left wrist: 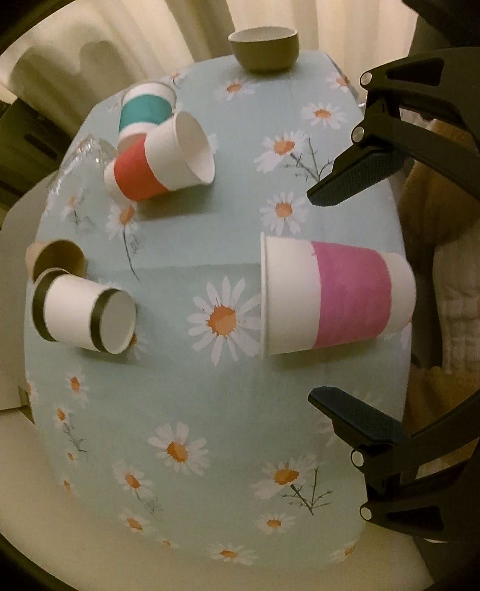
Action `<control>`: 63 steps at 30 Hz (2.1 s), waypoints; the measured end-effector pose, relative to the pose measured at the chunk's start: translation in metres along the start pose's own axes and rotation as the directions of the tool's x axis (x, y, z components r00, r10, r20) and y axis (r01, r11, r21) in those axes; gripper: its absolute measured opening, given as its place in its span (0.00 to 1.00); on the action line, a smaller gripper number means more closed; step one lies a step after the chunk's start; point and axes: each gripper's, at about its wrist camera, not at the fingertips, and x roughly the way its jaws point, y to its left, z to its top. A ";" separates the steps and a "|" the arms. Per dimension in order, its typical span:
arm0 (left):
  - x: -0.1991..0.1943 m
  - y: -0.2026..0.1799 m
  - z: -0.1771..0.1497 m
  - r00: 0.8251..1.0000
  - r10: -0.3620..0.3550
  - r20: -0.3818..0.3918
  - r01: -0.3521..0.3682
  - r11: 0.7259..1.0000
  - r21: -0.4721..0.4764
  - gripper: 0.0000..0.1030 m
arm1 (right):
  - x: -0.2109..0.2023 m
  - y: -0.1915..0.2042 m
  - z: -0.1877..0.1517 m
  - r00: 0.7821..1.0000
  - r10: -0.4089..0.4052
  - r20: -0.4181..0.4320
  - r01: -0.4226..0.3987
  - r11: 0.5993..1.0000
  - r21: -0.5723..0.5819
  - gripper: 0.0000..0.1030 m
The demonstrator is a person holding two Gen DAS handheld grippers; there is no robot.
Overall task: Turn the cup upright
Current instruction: 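Grasp the upright pink-banded cup with the left gripper and lift it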
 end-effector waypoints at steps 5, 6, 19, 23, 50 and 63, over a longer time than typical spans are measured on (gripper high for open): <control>0.010 -0.004 0.001 0.999 0.033 0.003 -0.033 0.999 0.027 0.91 | -0.001 -0.002 0.000 1.000 0.018 -0.007 -0.018 1.000 0.010 0.66; 0.012 -0.005 0.001 0.999 0.036 0.003 -0.036 0.999 0.029 0.84 | -0.002 -0.003 0.000 1.000 0.021 -0.007 -0.021 1.000 0.010 0.66; 0.027 -0.009 0.003 0.998 0.052 -0.018 -0.051 0.998 0.048 0.67 | -0.001 -0.002 0.000 0.999 0.044 -0.027 -0.044 0.999 0.011 0.66; 0.028 -0.006 0.003 0.999 0.041 -0.015 -0.040 0.998 0.045 0.64 | -0.001 -0.003 0.000 0.999 0.044 -0.028 -0.043 0.999 0.014 0.66; -0.022 -0.010 -0.021 0.983 -0.037 0.179 0.020 0.995 0.096 0.63 | 0.002 -0.009 -0.003 0.999 0.031 -0.033 -0.030 0.999 0.035 0.66; -0.070 -0.014 -0.069 0.822 -0.013 0.569 -0.053 0.994 0.099 0.63 | 0.007 -0.013 -0.004 0.999 0.012 -0.047 -0.010 0.999 0.050 0.66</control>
